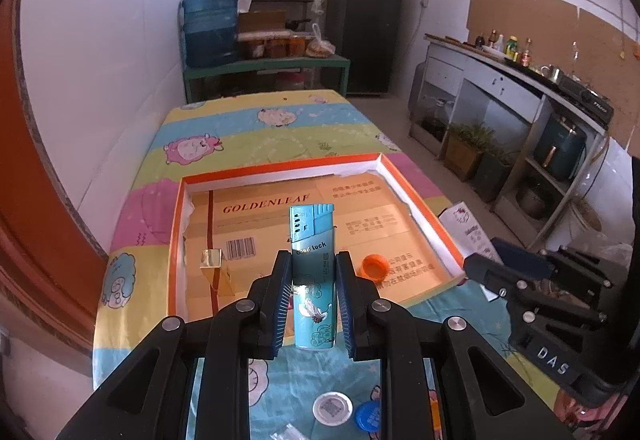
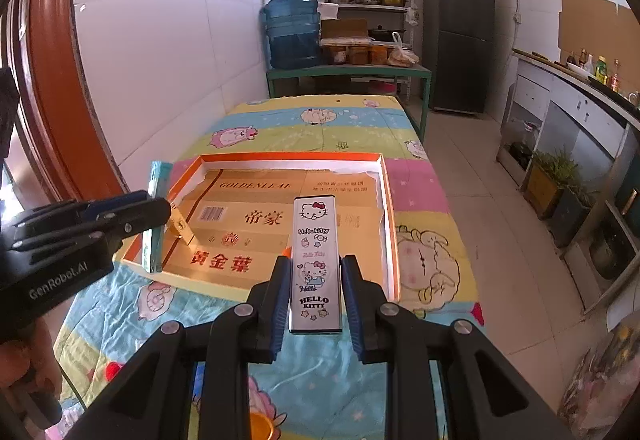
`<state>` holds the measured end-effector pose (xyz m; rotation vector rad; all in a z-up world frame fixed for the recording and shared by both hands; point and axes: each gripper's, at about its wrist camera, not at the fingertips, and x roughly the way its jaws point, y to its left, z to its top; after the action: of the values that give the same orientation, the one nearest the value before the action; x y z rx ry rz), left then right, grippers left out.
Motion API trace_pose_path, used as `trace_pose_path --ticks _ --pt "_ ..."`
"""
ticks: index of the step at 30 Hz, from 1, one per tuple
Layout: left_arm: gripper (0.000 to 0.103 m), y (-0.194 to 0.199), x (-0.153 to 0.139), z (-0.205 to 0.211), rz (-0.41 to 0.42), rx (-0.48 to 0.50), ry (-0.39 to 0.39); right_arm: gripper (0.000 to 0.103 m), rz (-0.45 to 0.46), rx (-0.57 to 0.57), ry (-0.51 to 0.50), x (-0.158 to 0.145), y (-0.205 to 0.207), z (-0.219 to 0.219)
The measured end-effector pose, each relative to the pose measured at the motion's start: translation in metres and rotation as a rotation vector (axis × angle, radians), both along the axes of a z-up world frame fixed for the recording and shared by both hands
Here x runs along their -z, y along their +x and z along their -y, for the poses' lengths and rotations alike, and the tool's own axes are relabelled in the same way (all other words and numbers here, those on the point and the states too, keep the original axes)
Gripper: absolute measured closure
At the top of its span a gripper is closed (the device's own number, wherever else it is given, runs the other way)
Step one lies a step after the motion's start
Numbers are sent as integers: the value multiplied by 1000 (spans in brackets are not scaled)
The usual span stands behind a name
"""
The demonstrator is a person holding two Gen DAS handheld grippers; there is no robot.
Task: Organize rigid objects
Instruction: 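Carry the teal lighter and the Hello Kitty box into the tray with both grippers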
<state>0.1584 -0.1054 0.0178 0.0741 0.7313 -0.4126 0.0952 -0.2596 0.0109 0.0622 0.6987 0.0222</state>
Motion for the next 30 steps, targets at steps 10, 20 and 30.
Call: trace_pose_path --ticks 10,20,30 --pt "80 32 16 8 -38 -29 38 77 -44 -12 10 8 38 14" --pt "80 60 35 15 -86 -40 68 77 -95 -14 20 27 68 23" --pt "80 82 61 21 -165 -43 95 77 -147 -18 12 48 90 25"
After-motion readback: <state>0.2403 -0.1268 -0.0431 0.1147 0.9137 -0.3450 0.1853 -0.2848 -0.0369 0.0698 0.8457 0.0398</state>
